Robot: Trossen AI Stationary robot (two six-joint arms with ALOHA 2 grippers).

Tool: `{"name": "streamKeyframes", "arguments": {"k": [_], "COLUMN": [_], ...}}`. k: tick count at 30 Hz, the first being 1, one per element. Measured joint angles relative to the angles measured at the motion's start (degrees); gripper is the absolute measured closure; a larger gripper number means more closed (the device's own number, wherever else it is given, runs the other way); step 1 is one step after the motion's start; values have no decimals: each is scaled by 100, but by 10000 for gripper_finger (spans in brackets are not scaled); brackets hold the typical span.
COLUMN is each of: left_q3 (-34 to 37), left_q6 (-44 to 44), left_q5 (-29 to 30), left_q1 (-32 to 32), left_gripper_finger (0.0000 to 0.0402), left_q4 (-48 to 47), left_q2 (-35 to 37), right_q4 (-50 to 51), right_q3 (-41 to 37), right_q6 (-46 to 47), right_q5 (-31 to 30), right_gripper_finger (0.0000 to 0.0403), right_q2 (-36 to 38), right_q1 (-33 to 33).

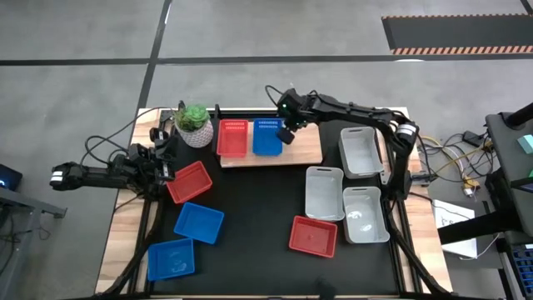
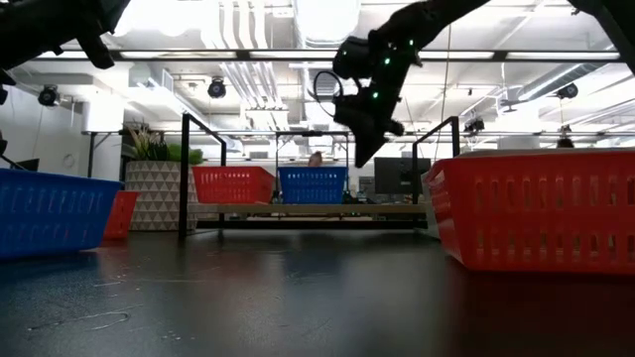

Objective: Stack baskets on shelf by color
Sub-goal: Put the top right blue basket on the shelf, then put the bottom left white bin on the shelf

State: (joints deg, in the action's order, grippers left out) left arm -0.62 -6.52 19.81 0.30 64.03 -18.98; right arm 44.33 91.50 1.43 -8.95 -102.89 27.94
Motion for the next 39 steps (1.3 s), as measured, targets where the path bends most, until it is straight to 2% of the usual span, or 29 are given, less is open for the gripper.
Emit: {"name": "streamKeyframes", "arguments": {"k": [4, 8, 16, 21, 25, 31, 39], "left_q3": [0, 0, -4, -4, -4, 0, 2], "left_q6": [-29, -31, -30, -26, -31, -29, 28], "left_q5": [0, 1, 0, 1, 0, 0, 0], "left_q1": [0, 0, 0, 1, 0, 0, 0], "left_gripper_finger": [402, 402, 402, 402, 402, 402, 402], "left_q4": [-2, -1, 3, 3, 1, -15, -58], "left_q2": [-2, 0, 0, 0, -2, -11, -177], "right_q4": [381, 249, -187, 178, 323, 500, 589], "right_q3": [7, -86, -105, 41, 114, 109, -65], "right_q6": [435, 519, 436, 484, 539, 535, 450], "right_q5": [69, 502, 381, 5, -29, -42, -608], "right_gripper_finger": [394, 394, 394, 394, 394, 394, 394], "right_q2": [63, -6, -160, -70, 126, 431, 931], "right_q1": [-32, -161, -379, -393, -530, -1248, -2463]}}
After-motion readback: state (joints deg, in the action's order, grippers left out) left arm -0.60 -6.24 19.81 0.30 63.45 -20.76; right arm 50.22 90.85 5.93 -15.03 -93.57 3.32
